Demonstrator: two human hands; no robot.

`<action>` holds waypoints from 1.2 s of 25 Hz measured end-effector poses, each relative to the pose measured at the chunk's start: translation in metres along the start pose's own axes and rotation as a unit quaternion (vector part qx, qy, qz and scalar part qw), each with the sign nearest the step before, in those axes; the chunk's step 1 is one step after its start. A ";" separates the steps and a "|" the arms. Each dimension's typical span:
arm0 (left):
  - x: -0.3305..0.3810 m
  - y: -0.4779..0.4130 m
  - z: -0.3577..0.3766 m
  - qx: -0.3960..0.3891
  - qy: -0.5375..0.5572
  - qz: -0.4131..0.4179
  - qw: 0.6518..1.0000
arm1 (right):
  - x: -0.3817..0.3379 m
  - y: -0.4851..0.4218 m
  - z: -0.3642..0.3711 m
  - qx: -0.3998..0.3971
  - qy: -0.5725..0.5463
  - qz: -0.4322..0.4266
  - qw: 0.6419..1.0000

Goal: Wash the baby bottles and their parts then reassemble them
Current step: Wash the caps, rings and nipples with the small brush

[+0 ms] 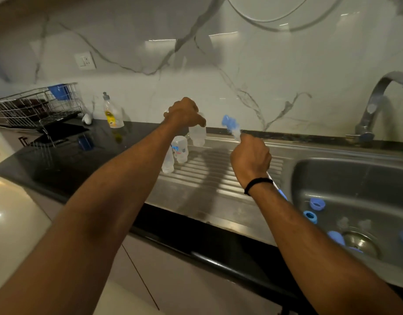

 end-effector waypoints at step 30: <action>-0.079 -0.121 0.067 -0.041 -0.116 -0.086 0.989 | -0.013 -0.013 0.081 -0.064 0.040 -0.015 0.997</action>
Point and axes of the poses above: each hand's wrist, its own y-axis away from the middle knuckle, its own z-axis out of the palm, x = y × z, the point moved 9 cm from there along -y, towards the middle knuckle, and after that the axes turned 9 degrees about -x, right-handed, at the moved point
